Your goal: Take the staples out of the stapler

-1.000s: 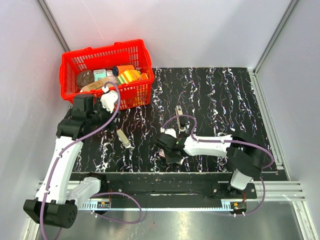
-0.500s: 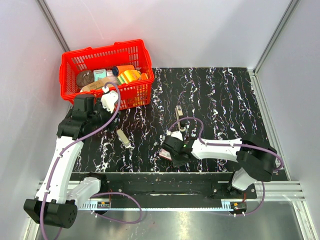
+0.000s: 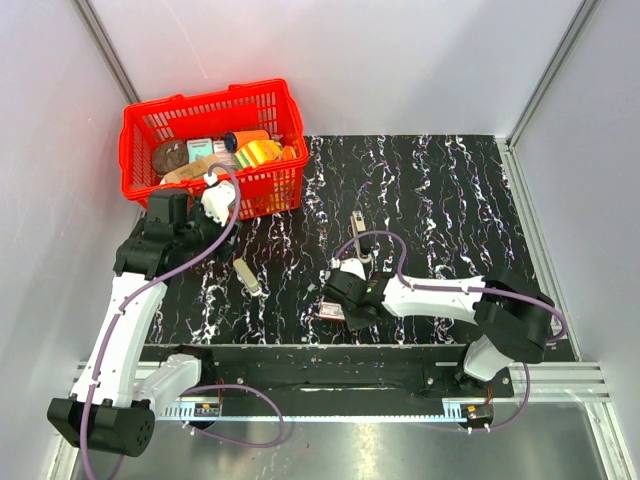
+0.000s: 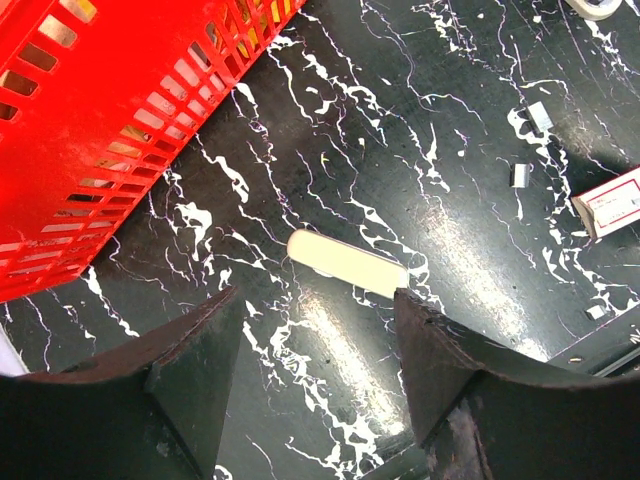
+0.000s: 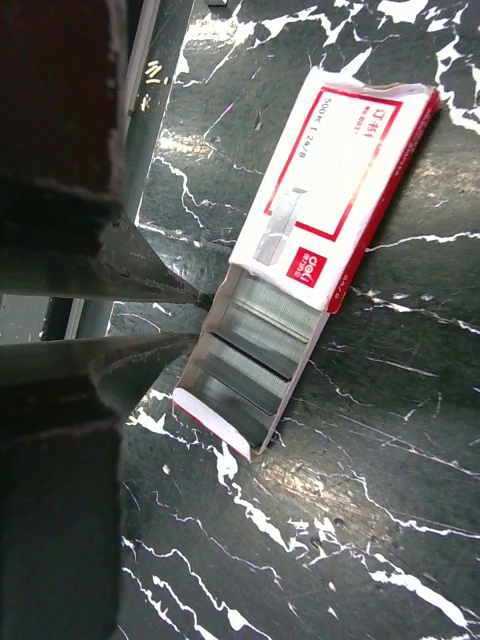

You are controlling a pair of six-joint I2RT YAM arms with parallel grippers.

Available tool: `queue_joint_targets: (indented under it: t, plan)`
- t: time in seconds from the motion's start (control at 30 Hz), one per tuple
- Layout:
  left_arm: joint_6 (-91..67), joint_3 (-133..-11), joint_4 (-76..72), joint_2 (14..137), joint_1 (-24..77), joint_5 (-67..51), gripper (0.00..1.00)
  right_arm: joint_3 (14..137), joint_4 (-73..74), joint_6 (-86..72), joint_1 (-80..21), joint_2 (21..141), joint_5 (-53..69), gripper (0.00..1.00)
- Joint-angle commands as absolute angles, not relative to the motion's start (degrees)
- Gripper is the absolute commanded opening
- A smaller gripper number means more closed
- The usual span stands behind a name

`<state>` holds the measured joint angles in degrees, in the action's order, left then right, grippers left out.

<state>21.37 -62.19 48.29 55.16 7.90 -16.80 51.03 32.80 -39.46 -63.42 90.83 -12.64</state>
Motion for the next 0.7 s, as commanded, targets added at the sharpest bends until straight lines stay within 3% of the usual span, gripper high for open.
queue_joint_targets:
  t: [0.0,0.3,0.37,0.43,0.47,0.57,0.67]
  plan:
    - [20.4,-62.2,45.8,54.7,7.6,-18.6,0.66,53.4,32.2,-38.0,-62.8,90.7,-14.7,0.24]
    - [18.9,-63.3,45.8,55.0,7.7,-17.3,0.66,60.9,35.7,-37.3,-62.4,85.0,-16.4,0.29]
    - [18.0,-63.6,45.0,54.6,7.6,-16.4,0.66,63.8,35.8,-36.6,-60.7,85.5,-17.3,0.46]
    - [17.1,-63.5,44.0,53.8,7.6,-15.4,0.66,66.3,35.0,-36.0,-58.0,88.1,-16.5,0.50]
    - [16.8,-63.8,43.9,53.6,7.6,-15.1,0.69,67.6,34.2,-35.7,-56.5,90.1,-15.7,0.51]
    - [15.7,-63.8,43.9,53.6,7.6,-14.2,0.98,71.7,32.9,-35.0,-54.1,96.3,-15.9,0.52]
    - [15.8,-63.2,43.8,53.2,7.6,-13.4,0.99,75.2,31.4,-34.8,-53.4,101.7,-16.0,0.52]
